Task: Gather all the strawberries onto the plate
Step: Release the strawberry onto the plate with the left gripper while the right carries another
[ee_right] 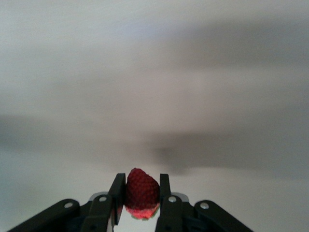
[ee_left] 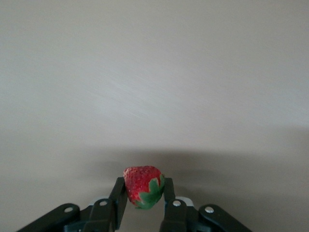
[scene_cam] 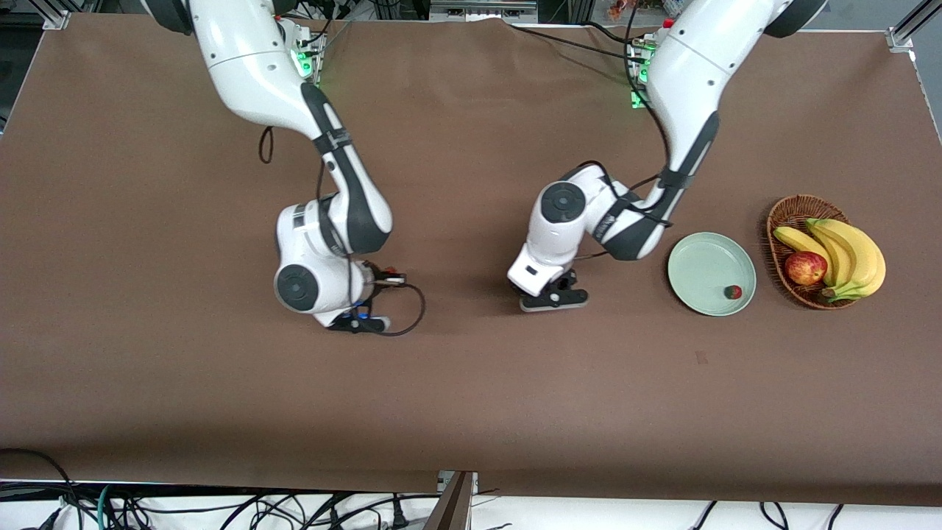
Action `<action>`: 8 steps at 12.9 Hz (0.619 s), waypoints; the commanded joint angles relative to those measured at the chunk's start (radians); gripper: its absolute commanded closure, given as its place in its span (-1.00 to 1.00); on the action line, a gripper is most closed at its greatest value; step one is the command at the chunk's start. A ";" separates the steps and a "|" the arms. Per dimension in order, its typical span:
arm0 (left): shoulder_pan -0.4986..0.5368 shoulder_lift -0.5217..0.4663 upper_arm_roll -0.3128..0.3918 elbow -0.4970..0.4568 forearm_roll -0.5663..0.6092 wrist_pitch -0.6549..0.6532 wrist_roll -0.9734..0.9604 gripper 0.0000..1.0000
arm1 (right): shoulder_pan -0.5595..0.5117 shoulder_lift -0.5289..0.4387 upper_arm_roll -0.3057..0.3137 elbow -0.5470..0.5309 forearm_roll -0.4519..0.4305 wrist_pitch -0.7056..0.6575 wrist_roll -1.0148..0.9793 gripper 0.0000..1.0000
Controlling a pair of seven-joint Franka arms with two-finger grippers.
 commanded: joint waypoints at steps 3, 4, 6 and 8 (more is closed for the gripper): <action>0.162 -0.234 0.063 -0.260 -0.143 -0.009 0.450 0.96 | 0.038 0.017 0.122 0.034 0.103 0.204 0.292 0.66; 0.197 -0.264 0.077 -0.297 -0.206 -0.010 0.586 0.97 | 0.038 0.030 0.175 0.038 0.103 0.292 0.358 0.65; 0.228 -0.292 0.158 -0.360 -0.315 -0.009 0.838 0.98 | 0.051 0.075 0.263 0.066 0.103 0.499 0.488 0.64; 0.230 -0.292 0.240 -0.404 -0.376 -0.010 1.061 0.98 | 0.096 0.124 0.286 0.104 0.103 0.648 0.629 0.62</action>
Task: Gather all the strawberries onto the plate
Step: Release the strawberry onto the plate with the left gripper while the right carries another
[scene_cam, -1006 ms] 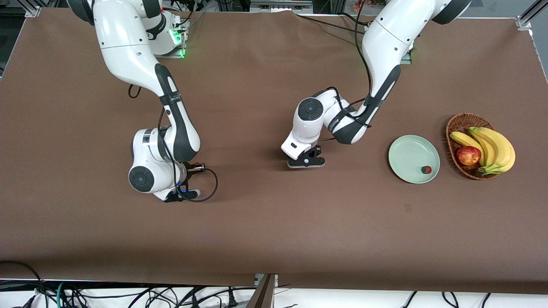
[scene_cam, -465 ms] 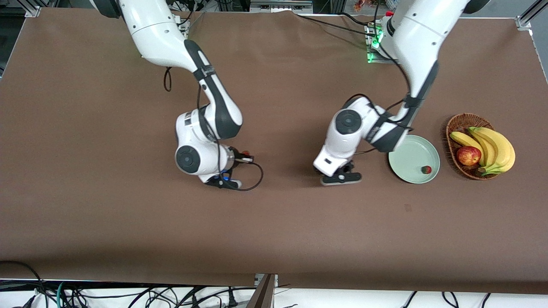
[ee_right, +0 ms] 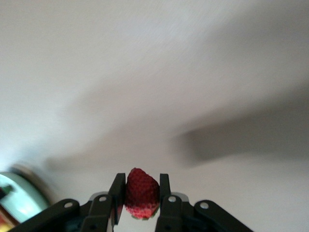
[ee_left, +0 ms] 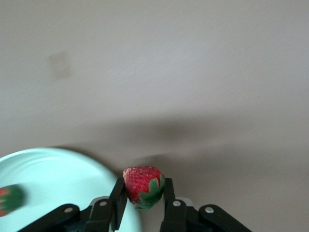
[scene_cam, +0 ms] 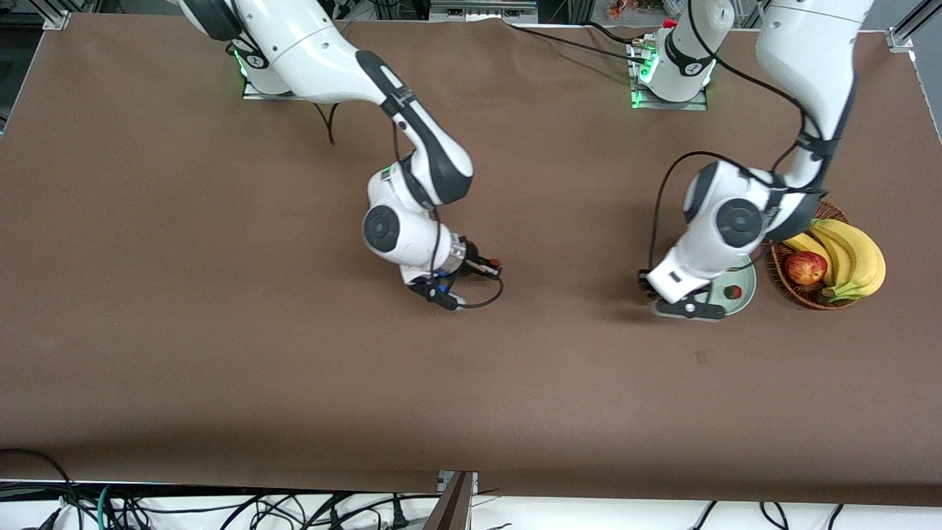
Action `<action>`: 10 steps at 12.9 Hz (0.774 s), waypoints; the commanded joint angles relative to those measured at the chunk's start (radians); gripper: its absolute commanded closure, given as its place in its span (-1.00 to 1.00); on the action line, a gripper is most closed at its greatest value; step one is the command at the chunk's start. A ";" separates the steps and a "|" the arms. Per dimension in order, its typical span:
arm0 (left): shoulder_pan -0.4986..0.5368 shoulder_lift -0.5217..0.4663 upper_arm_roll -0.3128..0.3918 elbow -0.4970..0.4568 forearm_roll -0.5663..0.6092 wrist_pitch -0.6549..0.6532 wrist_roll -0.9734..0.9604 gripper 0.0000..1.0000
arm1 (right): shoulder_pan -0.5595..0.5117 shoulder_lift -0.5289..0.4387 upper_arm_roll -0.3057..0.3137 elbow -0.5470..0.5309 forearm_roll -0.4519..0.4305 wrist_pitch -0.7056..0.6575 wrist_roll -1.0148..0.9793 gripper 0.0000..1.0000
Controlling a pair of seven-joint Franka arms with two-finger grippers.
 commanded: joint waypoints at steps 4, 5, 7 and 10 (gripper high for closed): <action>0.045 -0.078 0.112 -0.192 -0.098 -0.032 0.370 0.89 | 0.107 0.165 0.017 0.153 0.013 0.252 0.208 0.21; 0.048 -0.080 0.122 -0.192 -0.100 -0.044 0.398 0.88 | 0.113 0.170 0.017 0.151 0.013 0.274 0.208 -0.09; 0.048 -0.079 0.133 -0.181 -0.100 -0.048 0.403 0.19 | 0.119 0.168 0.017 0.139 0.012 0.276 0.208 -0.40; 0.042 -0.079 0.133 -0.119 -0.165 -0.109 0.396 -1.00 | 0.104 0.136 0.010 0.137 0.013 0.256 0.202 -0.47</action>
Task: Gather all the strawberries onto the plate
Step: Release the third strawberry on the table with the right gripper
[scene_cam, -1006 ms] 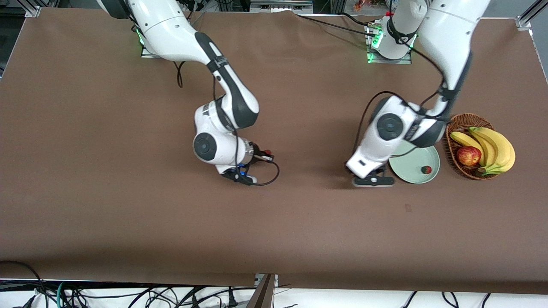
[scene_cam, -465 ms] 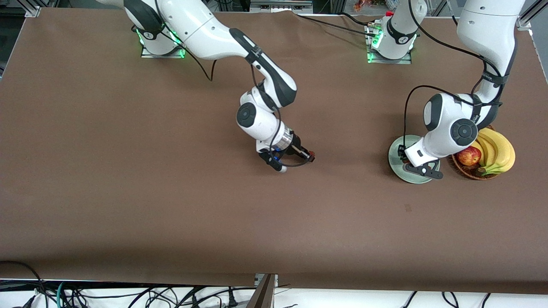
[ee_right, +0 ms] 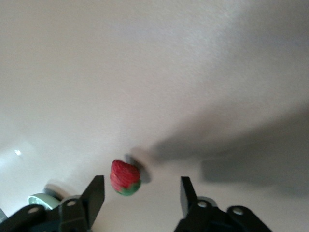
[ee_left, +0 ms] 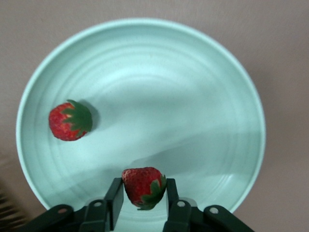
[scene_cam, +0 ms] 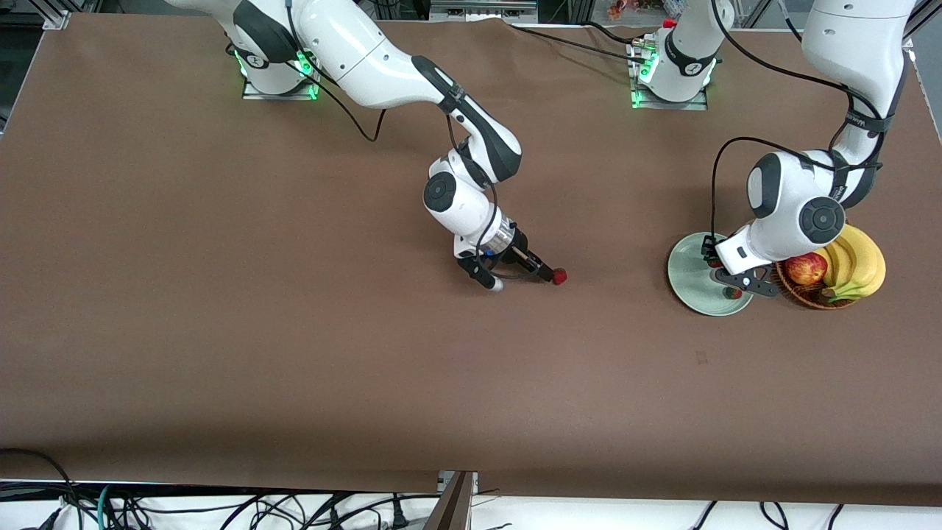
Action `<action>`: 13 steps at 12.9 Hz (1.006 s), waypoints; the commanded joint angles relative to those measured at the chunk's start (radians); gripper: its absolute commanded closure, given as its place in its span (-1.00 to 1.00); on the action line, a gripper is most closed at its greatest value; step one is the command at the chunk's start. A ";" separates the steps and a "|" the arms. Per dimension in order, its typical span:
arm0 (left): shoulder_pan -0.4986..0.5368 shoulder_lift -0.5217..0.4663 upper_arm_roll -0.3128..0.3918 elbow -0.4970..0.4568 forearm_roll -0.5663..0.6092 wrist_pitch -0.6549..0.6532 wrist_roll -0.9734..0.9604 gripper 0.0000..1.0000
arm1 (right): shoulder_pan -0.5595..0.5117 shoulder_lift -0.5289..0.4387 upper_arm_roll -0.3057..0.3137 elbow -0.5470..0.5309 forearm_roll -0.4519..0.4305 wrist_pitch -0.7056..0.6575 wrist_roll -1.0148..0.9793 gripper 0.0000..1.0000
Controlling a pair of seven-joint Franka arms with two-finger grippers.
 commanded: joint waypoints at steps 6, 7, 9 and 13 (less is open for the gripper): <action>-0.102 -0.009 -0.141 0.122 -0.132 -0.082 -0.362 -1.00 | -0.117 -0.108 -0.053 0.019 -0.121 -0.373 -0.038 -0.53; -0.104 0.005 -0.187 0.141 -0.130 -0.070 -0.450 -1.00 | -0.137 -0.124 -0.053 0.018 -0.164 -0.425 -0.071 -0.58; -0.131 0.066 -0.231 0.208 -0.122 -0.011 -0.561 -1.00 | -0.174 -0.156 -0.056 0.016 -0.189 -0.520 -0.177 -0.76; -0.226 0.133 -0.265 0.238 -0.113 0.120 -0.693 -1.00 | -0.182 -0.260 -0.190 -0.090 -0.189 -0.645 -0.340 -0.99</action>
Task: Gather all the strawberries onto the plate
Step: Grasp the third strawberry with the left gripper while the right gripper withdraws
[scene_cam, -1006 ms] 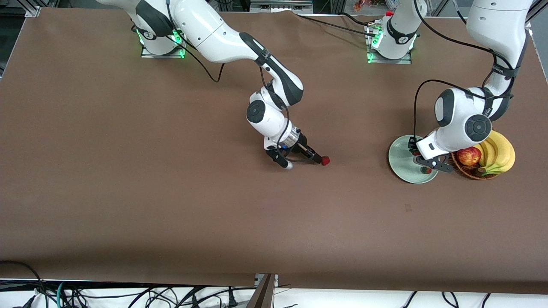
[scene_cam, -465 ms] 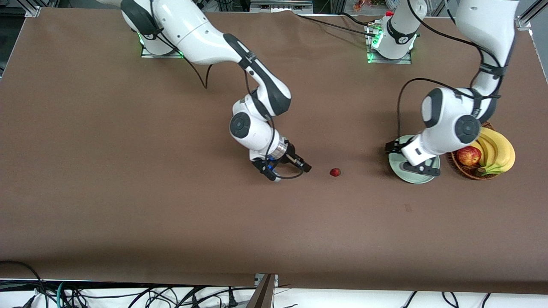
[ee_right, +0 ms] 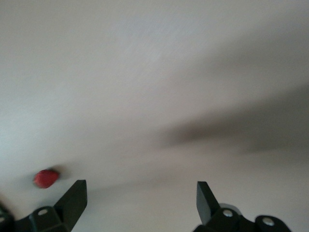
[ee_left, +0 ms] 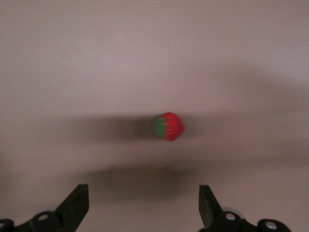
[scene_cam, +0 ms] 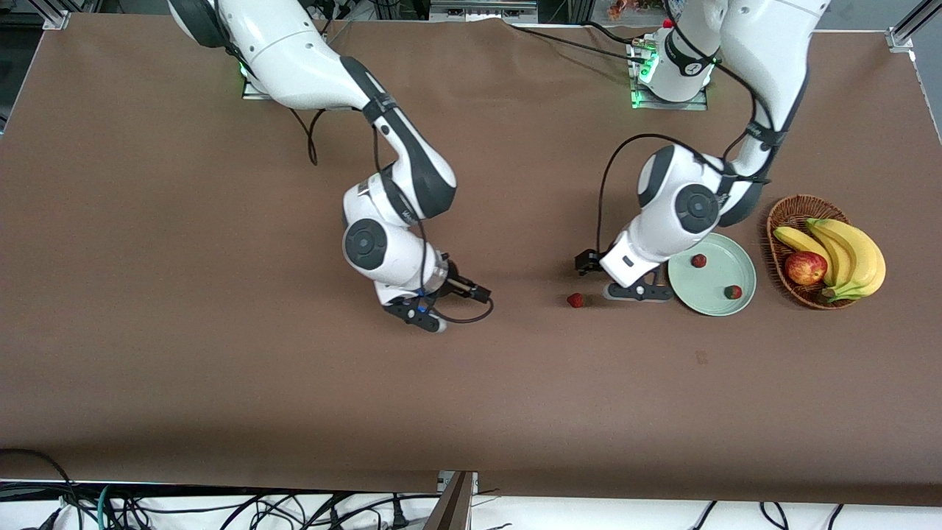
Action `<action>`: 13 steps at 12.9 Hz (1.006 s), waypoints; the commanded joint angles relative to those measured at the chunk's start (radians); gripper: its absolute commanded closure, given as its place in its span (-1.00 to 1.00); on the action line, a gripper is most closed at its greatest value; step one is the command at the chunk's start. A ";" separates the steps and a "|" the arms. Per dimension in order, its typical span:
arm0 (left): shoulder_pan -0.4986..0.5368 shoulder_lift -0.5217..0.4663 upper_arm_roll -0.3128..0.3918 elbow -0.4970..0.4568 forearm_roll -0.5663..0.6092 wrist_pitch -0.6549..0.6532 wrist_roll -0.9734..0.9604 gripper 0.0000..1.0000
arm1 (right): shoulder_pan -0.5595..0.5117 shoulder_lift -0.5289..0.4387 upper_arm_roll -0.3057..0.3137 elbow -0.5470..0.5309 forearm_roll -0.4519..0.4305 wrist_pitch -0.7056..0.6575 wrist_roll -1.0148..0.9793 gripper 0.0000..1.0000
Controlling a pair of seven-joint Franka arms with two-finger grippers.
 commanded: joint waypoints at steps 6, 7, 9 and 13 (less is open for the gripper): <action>-0.090 0.170 -0.003 0.167 0.282 0.040 -0.273 -1.00 | -0.006 -0.340 -0.210 -0.107 -0.030 -0.431 -0.235 -0.99; -0.090 0.173 0.002 0.167 0.295 0.040 -0.274 -1.00 | -0.006 -0.390 -0.224 -0.130 -0.071 -0.454 -0.290 -0.99; -0.087 0.175 0.012 0.164 0.309 0.040 -0.274 -1.00 | -0.007 -0.505 -0.224 -0.213 -0.177 -0.470 -0.383 -0.99; -0.087 0.190 0.023 0.161 0.308 0.068 -0.279 -0.88 | -0.007 -0.690 -0.248 -0.402 -0.314 -0.473 -0.490 -0.99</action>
